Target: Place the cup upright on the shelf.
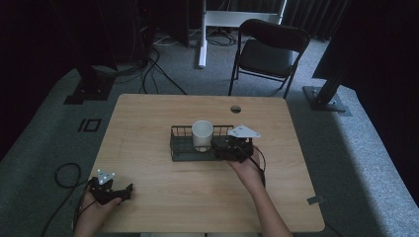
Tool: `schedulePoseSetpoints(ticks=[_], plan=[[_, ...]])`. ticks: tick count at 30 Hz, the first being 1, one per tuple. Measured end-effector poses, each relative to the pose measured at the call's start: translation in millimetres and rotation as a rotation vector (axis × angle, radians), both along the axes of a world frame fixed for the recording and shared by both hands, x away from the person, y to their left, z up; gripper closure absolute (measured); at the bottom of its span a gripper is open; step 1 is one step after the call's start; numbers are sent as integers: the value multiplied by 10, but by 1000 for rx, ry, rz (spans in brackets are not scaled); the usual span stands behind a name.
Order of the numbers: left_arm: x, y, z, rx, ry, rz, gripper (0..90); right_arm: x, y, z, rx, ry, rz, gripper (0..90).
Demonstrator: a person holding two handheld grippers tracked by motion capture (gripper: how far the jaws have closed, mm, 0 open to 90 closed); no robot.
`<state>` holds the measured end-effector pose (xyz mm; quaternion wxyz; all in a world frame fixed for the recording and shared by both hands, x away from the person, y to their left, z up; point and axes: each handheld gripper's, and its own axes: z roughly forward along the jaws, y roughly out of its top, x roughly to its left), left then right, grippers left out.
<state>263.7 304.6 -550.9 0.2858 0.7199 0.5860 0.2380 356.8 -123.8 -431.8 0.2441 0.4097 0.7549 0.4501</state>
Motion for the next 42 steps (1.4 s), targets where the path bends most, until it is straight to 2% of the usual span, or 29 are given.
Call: schedulePoseSetpoints(ticks=[16,23,29,35,42], plan=[[0,-2,-1,-3,-1,2,19,-158,-401,-59,0,-20,-15,103],[0,-1,0,-2,0,1,19,-207,-529,-134,-2,-16,-29,103],[0,-1,0,-2,0,1,19,-258,-696,-221,-7,-20,-67,103],[0,-1,0,-2,0,1,19,-287,-847,-305,0,-5,-87,103],[0,-1,-1,-2,-1,1,19,-323,-961,-436,-13,11,-98,102]])
